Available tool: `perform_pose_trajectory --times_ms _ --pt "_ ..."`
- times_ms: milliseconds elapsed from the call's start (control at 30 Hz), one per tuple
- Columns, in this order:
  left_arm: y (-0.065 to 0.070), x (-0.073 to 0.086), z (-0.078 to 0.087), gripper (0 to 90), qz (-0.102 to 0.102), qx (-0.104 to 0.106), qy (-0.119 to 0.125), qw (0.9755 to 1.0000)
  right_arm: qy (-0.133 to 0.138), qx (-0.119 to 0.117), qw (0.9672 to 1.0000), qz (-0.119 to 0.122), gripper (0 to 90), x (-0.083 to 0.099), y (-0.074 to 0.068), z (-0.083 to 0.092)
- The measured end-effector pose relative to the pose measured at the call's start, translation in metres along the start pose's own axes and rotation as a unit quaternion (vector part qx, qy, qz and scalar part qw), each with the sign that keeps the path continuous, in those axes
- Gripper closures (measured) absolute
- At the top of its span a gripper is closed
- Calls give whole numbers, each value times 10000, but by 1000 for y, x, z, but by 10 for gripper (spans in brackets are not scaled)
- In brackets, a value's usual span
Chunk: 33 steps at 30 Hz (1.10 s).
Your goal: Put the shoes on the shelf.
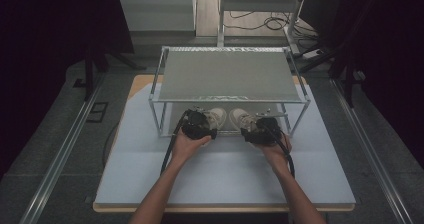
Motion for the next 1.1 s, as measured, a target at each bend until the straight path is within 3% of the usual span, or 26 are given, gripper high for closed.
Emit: perform_pose_trajectory --times_ms 33,233,333,433,467,500,700,733,767,800,867,933,967,1000,1033,1067,1100 --pt "2 -1 -2 288 108 22 26 9999 -12 10 10000 -24 284 0 0 -1" --pt "-3 -5 -9 288 84 77 -44 9999 -53 86 9999 -123 284 -1 2 -9" --pt "-4 -5 -14 288 348 37 41 9994 -85 149 9998 -114 283 -2 3 -15" --pt "-5 -4 -18 288 441 31 52 9990 -74 153 9997 -158 283 -4 2 -19" --pt "-5 -4 -18 288 441 31 52 9990 -74 153 9997 -158 283 -4 2 -19" --pt "-8 -5 -19 288 290 31 2 9996 -78 155 9997 -155 283 -5 2 -20" --pt "-9 -9 -24 287 385 18 3 9993 -146 213 9995 -179 282 -8 -1 -27" --pt "-21 -11 -20 287 -236 -125 -248 9993 -187 247 9993 -193 281 -8 -1 -29" --pt "-21 -11 -20 287 -236 -125 -248 9993 -222 226 9992 -235 281 -8 -2 -30" --pt "-16 -14 -25 287 -34 44 -107 9999 -237 233 9991 -266 281 -8 -1 -31" --pt "-16 -14 -26 286 6 68 -108 9999 -213 224 9992 -248 281 -8 -1 -32" --pt "-13 -14 -31 285 236 182 -82 9995 -249 242 9990 -294 278 -6 0 -36" --pt "-13 -14 -31 285 236 182 -82 9995 -249 242 9990 -294 278 -6 0 -36" --pt "-11 -13 -34 284 459 187 -15 9988 -299 235 9988 -295 276 -5 0 -39" --pt "-14 -12 -33 283 576 -123 -10 9983 -328 225 9987 -313 275 -4 -1 -40" --pt "-15 -12 -34 283 545 -118 -20 9984 -328 225 9987 -313 275 -4 -1 -40" --pt "-11 -12 -36 282 572 19 2 9984 -372 181 9986 -323 273 -2 -2 -42"
Point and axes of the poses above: each handheld gripper's, and its own axes: z roughly backward along the jaws, x roughly out of its underside, y roughly to its right, the point moved 8 cm from there along -z, roughly forward along the jaws, and after that the axes turned 14 degrees about x, right-handed, at the moved point
